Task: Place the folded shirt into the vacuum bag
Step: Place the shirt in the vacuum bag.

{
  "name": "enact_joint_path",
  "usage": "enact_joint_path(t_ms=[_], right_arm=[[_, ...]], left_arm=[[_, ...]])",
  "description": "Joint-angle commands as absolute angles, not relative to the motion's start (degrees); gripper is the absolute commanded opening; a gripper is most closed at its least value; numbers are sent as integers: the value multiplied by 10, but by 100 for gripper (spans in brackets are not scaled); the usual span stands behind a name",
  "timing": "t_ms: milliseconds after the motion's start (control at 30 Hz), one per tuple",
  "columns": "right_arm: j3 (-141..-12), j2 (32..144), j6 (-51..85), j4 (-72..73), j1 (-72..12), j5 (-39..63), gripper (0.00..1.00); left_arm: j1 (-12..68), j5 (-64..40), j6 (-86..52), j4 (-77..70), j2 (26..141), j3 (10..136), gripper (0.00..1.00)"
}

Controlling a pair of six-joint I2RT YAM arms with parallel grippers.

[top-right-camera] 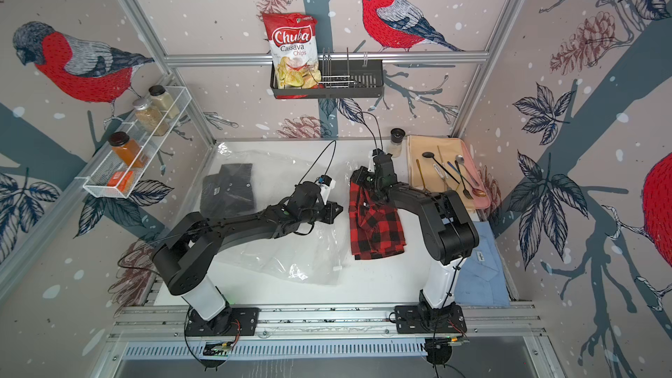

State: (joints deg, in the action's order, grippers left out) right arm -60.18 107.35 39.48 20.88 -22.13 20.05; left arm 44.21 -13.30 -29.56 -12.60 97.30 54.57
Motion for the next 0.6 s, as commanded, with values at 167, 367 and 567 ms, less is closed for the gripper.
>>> enact_joint_path(t_ms=[167,367,567], right_arm=[[-612,1135,414,219,-221,229,10],[-609,1094,387,190,-220,218,45],[-579,1047,378,165,-211,210,47]], left_arm=[[446,-119,-291,-154,960,548,0],[446,-115,-288,-156,978,556,0],[446,-119,-291,-162,1001,565,0]])
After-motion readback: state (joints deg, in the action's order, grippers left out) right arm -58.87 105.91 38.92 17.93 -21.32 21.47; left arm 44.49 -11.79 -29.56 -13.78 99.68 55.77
